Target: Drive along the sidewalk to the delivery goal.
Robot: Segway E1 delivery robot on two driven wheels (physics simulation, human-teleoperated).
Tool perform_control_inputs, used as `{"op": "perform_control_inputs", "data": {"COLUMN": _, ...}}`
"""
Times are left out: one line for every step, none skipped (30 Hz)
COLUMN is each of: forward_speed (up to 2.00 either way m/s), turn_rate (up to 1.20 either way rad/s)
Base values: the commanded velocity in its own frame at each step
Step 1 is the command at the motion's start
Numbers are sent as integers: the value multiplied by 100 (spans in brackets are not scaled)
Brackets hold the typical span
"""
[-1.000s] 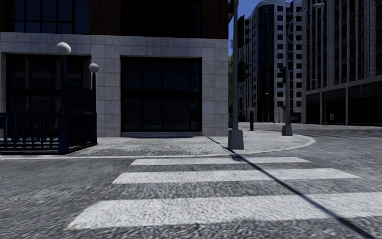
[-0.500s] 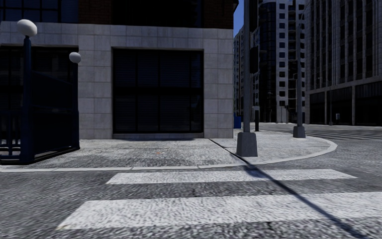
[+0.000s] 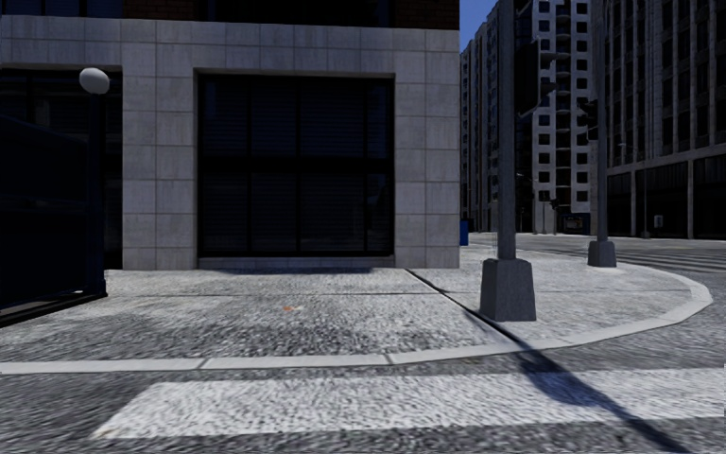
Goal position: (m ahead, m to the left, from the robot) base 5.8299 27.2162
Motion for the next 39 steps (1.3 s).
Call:
{"op": "perform_control_inputs", "data": {"forward_speed": 200, "turn_rate": 17}}
{"op": "perform_control_inputs", "data": {"forward_speed": 200, "turn_rate": 17}}
{"op": "perform_control_inputs", "data": {"forward_speed": 200, "turn_rate": 17}}
{"op": "perform_control_inputs", "data": {"forward_speed": 200, "turn_rate": 17}}
{"op": "perform_control_inputs", "data": {"forward_speed": 200, "turn_rate": 17}}
{"op": "perform_control_inputs", "data": {"forward_speed": 200, "turn_rate": 17}}
{"op": "perform_control_inputs", "data": {"forward_speed": 200, "turn_rate": 18}}
{"op": "perform_control_inputs", "data": {"forward_speed": 200, "turn_rate": 18}}
{"op": "perform_control_inputs", "data": {"forward_speed": 200, "turn_rate": 22}}
{"op": "perform_control_inputs", "data": {"forward_speed": 200, "turn_rate": 27}}
{"op": "perform_control_inputs", "data": {"forward_speed": 200, "turn_rate": 29}}
{"op": "perform_control_inputs", "data": {"forward_speed": 200, "turn_rate": 29}}
{"op": "perform_control_inputs", "data": {"forward_speed": 200, "turn_rate": 30}}
{"op": "perform_control_inputs", "data": {"forward_speed": 200, "turn_rate": 32}}
{"op": "perform_control_inputs", "data": {"forward_speed": 200, "turn_rate": 34}}
{"op": "perform_control_inputs", "data": {"forward_speed": 200, "turn_rate": 35}}
{"op": "perform_control_inputs", "data": {"forward_speed": 200, "turn_rate": 35}}
{"op": "perform_control_inputs", "data": {"forward_speed": 200, "turn_rate": 36}}
{"op": "perform_control_inputs", "data": {"forward_speed": 200, "turn_rate": 37}}
{"op": "perform_control_inputs", "data": {"forward_speed": 200, "turn_rate": 38}}
{"op": "perform_control_inputs", "data": {"forward_speed": 194, "turn_rate": 39}}
{"op": "perform_control_inputs", "data": {"forward_speed": 194, "turn_rate": 39}}
{"op": "perform_control_inputs", "data": {"forward_speed": 182, "turn_rate": 39}}
{"op": "perform_control_inputs", "data": {"forward_speed": 169, "turn_rate": 40}}
{"op": "perform_control_inputs", "data": {"forward_speed": 162, "turn_rate": 40}}
{"op": "perform_control_inputs", "data": {"forward_speed": 162, "turn_rate": 40}}
{"op": "perform_control_inputs", "data": {"forward_speed": 159, "turn_rate": 40}}
{"op": "perform_control_inputs", "data": {"forward_speed": 157, "turn_rate": 41}}
{"op": "perform_control_inputs", "data": {"forward_speed": 146, "turn_rate": 42}}
{"op": "perform_control_inputs", "data": {"forward_speed": 136, "turn_rate": 42}}
{"op": "perform_control_inputs", "data": {"forward_speed": 136, "turn_rate": 42}}
{"op": "perform_control_inputs", "data": {"forward_speed": 129, "turn_rate": 42}}
{"op": "perform_control_inputs", "data": {"forward_speed": 125, "turn_rate": 42}}
{"op": "perform_control_inputs", "data": {"forward_speed": 122, "turn_rate": 42}}
{"op": "perform_control_inputs", "data": {"forward_speed": 122, "turn_rate": 43}}
{"op": "perform_control_inputs", "data": {"forward_speed": 122, "turn_rate": 43}}
{"op": "perform_control_inputs", "data": {"forward_speed": 122, "turn_rate": 46}}
{"op": "perform_control_inputs", "data": {"forward_speed": 122, "turn_rate": 47}}
{"op": "perform_control_inputs", "data": {"forward_speed": 121, "turn_rate": 48}}
